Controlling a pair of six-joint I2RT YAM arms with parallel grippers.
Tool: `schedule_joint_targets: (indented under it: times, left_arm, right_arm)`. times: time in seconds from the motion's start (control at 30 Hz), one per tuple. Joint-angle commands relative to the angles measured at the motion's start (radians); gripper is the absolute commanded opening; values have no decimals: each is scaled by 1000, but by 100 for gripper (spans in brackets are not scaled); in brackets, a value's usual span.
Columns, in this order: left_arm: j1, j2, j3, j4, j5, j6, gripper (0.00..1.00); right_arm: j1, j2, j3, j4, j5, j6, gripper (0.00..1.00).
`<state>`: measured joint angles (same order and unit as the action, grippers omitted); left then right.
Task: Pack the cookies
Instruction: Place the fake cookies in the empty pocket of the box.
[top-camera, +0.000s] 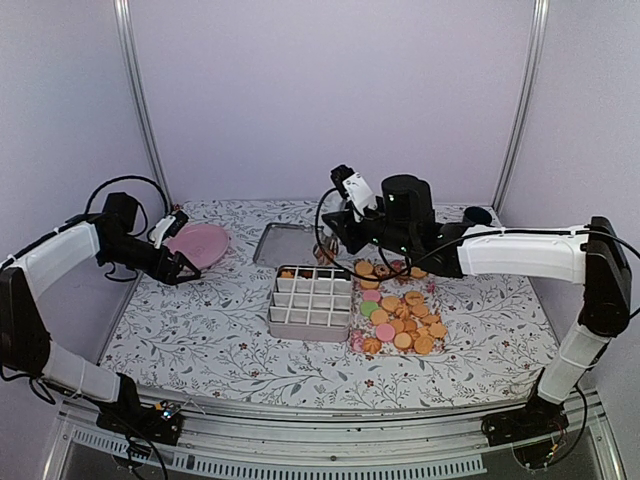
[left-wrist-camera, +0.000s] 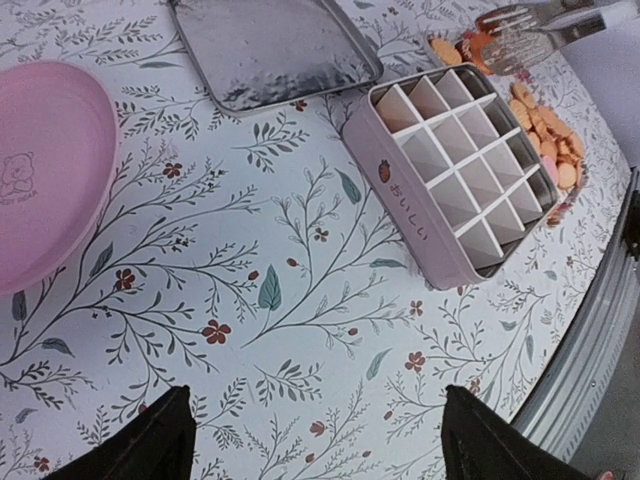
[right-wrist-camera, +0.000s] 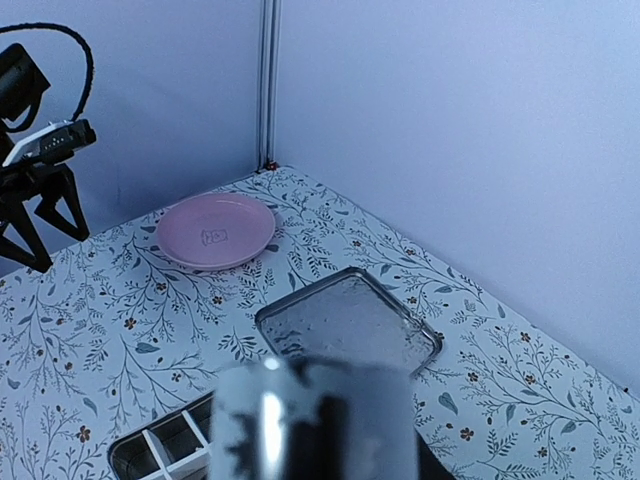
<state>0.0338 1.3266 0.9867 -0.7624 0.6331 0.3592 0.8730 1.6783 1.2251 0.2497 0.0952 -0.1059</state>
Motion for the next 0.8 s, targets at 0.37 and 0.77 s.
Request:
schedule_joint_targets:
  times: [0.37,0.77]
  left_arm:
    - [8,-19,9,-13,-8,10,86]
    - [8,-23,6,-12,-15,13,86]
  right_arm:
    - [-9,80,55,8,-59,-25,28]
    - [-12,105,81,6,-63,-23,37]
